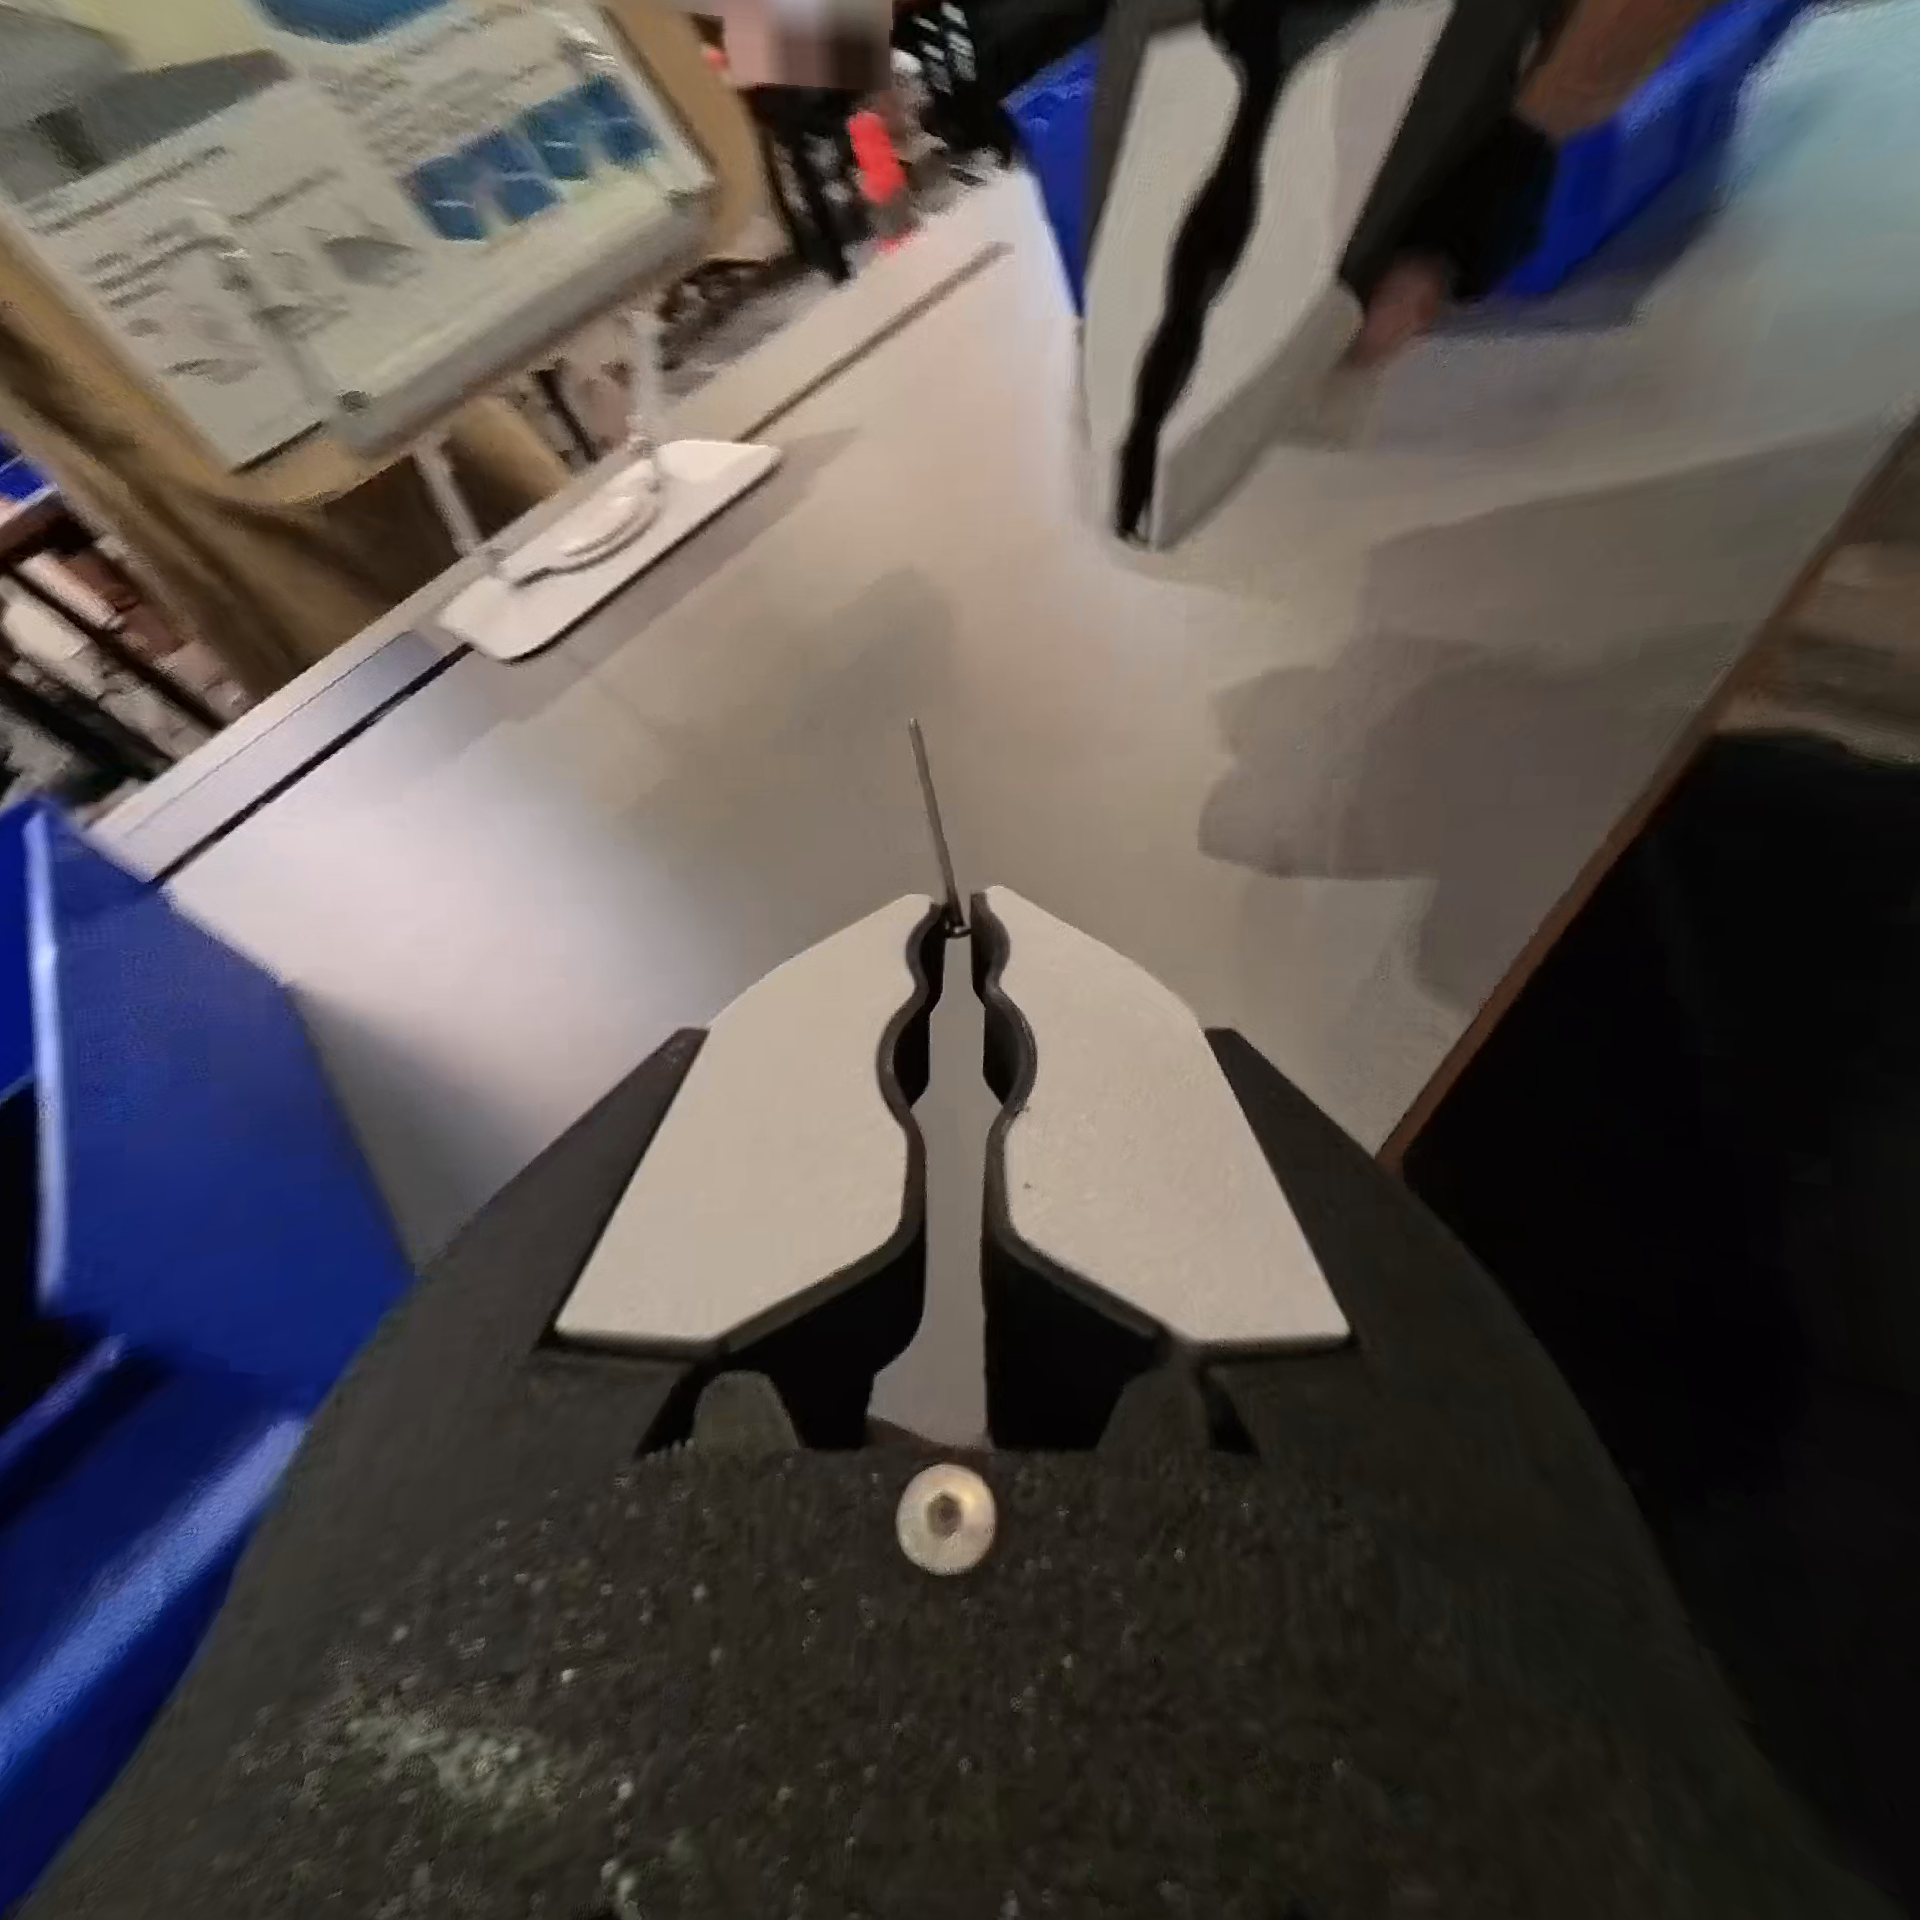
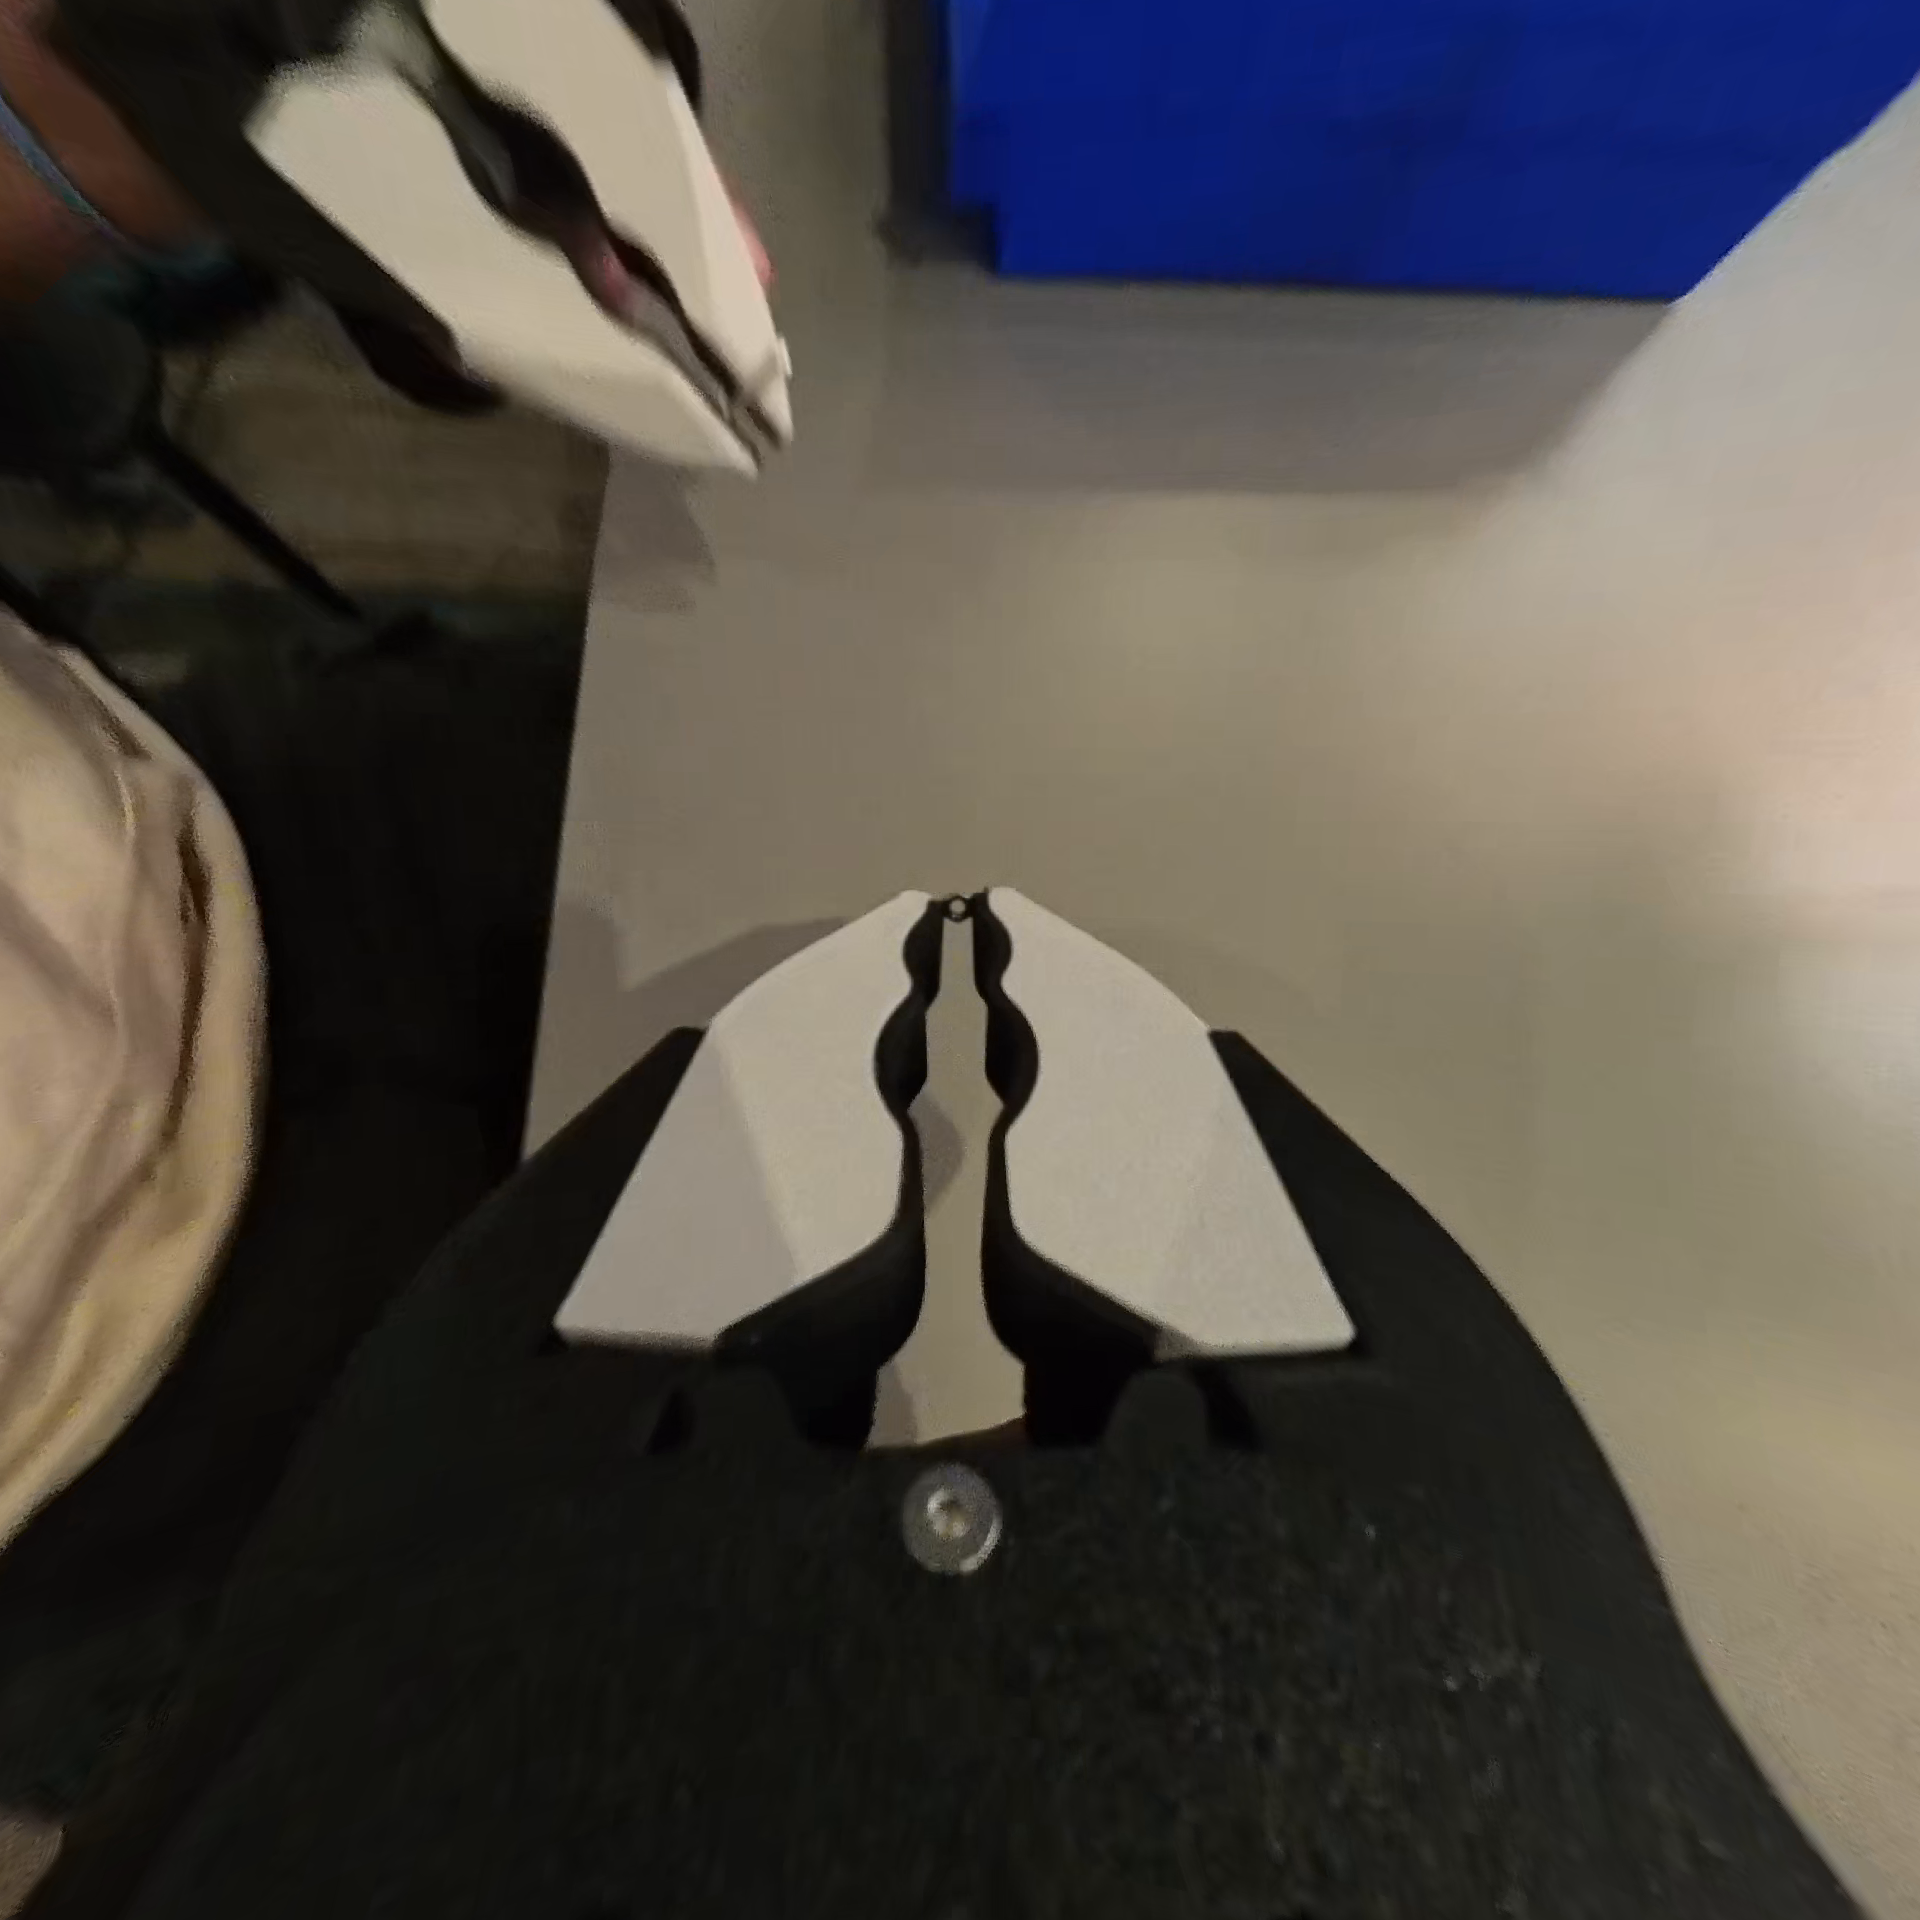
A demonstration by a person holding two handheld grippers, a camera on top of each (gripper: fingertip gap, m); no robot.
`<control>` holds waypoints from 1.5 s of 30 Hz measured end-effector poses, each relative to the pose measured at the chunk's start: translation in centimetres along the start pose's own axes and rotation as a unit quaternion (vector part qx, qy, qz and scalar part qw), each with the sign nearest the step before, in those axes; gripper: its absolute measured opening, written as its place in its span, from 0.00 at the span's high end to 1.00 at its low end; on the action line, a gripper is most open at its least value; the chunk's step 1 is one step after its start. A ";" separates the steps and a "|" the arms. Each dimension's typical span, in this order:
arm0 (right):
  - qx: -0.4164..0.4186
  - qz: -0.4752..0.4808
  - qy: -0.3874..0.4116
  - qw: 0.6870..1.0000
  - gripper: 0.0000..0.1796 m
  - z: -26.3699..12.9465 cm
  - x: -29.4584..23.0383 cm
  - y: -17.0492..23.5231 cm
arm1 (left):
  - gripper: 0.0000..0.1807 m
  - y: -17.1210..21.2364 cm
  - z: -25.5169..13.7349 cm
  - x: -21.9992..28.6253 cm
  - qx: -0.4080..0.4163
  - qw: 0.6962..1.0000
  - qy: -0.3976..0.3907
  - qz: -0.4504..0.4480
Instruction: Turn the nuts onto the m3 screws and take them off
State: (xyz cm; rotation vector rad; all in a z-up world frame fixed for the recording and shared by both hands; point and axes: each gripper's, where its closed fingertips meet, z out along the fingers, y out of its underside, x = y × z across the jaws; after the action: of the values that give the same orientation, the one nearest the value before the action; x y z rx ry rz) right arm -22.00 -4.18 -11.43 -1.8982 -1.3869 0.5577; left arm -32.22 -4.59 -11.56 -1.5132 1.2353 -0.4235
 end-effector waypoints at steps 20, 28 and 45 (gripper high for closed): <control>0.086 -0.013 -0.033 0.996 0.97 -3.9 -2.2 -2.0 | 0.98 -5.6 5.6 5.3 -0.008 0.927 0.369 0.065; 0.085 -0.019 -0.038 0.996 0.97 -3.4 -2.4 -2.3 | 0.98 -5.7 5.4 5.4 -0.018 0.923 0.374 0.084; 0.113 -0.003 -0.051 0.992 0.97 -4.2 -2.7 -2.6 | 0.98 -5.9 4.7 5.3 -0.001 0.923 0.376 0.079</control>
State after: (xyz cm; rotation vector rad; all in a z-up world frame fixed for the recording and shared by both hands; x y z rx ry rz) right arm -21.64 -7.45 -6.91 -1.7030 -1.3316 0.7833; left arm -23.62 -7.45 -9.81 -1.2638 1.9302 -0.9498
